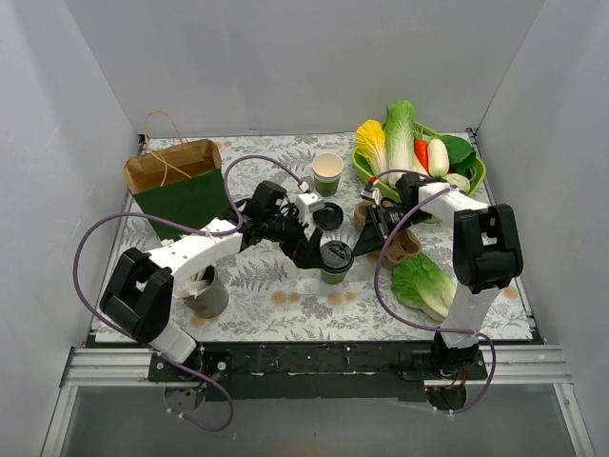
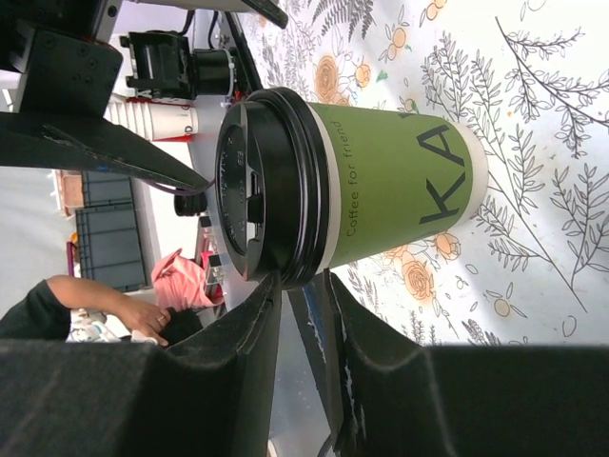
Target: Pack the takeout coffee
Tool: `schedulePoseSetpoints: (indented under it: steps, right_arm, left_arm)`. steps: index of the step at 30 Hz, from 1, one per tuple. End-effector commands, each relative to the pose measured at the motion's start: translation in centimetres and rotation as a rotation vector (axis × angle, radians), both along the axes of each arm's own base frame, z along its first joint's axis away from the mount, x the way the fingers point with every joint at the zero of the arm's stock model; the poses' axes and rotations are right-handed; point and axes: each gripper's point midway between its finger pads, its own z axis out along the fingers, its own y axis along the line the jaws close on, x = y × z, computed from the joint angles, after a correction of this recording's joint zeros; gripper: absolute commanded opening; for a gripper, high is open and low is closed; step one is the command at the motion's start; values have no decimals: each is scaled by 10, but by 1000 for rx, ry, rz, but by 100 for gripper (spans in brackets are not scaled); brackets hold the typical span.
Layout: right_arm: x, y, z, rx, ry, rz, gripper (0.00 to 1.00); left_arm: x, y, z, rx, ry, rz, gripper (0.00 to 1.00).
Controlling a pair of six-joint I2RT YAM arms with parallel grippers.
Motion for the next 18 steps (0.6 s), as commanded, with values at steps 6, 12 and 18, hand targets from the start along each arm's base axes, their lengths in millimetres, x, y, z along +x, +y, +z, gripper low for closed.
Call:
schedulePoseSetpoints:
  steps: [6,12,18]
  right_arm:
    - [-2,-9,39,65,-176,28,59]
    - [-15,0,52,143,-174,54,95]
    - [-21,1,29,76,-131,67,97]
  left_arm:
    - [11,3,41,-87,-24,67,98]
    - [18,-2,44,-165,122,131,98]
    - [18,-13,45,-239,231,146,98]
